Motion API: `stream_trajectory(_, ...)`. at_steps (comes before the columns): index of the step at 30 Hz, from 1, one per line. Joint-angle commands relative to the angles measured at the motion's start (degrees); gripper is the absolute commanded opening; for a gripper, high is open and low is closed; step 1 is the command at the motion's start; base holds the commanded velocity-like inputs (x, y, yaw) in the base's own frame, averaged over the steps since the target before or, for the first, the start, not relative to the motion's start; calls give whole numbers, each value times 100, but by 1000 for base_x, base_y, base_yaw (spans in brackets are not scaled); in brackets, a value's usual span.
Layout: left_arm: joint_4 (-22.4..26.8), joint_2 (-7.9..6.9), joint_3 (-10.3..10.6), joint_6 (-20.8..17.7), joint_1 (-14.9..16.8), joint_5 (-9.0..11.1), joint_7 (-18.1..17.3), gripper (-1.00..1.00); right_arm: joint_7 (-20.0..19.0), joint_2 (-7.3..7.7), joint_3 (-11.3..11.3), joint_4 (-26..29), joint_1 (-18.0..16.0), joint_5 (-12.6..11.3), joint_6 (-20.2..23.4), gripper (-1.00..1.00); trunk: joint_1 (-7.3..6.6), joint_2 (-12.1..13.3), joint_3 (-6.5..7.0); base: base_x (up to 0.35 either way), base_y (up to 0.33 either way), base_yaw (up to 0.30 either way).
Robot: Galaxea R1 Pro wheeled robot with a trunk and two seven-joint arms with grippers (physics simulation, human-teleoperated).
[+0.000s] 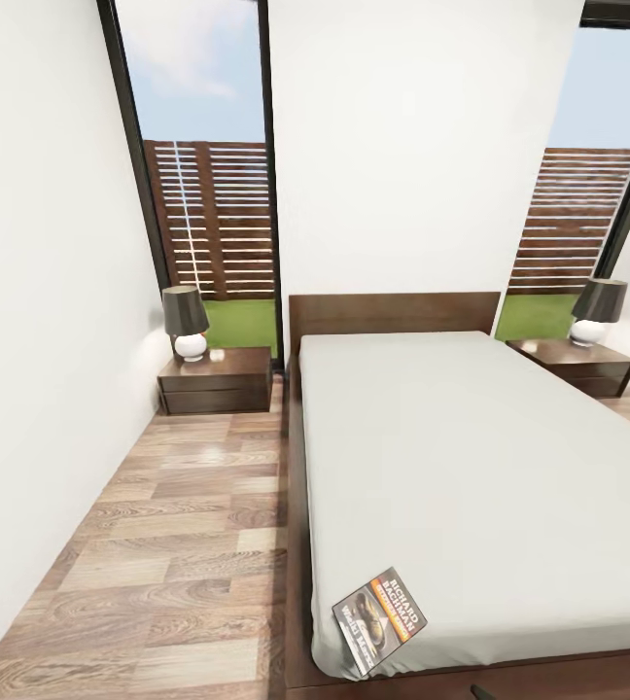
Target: In the bedroom, move the book from the bed onto either nightstand, and place the two sandals side by side next to the bed.
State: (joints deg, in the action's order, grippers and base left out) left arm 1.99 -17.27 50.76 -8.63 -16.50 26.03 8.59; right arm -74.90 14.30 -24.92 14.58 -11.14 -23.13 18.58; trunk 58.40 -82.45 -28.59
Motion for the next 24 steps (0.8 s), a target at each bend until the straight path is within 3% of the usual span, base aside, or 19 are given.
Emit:
stream_trajectory(1,21,-5,49,-34,-3,51,34,100,-13,2,13,0,-2,-42,61,100,0,-3,-5,0,0,0)
stream_trajectory(17,-119,68,44,-67,-12,58,68,100,-40,2,13,25,-47,-43,70,100,0,-3,-5,0,0,0)
stream_trajectory(24,-218,105,41,-107,-63,120,72,100,-356,39,10,6,-86,-43,75,100,0,-3,-5,0,0,0)
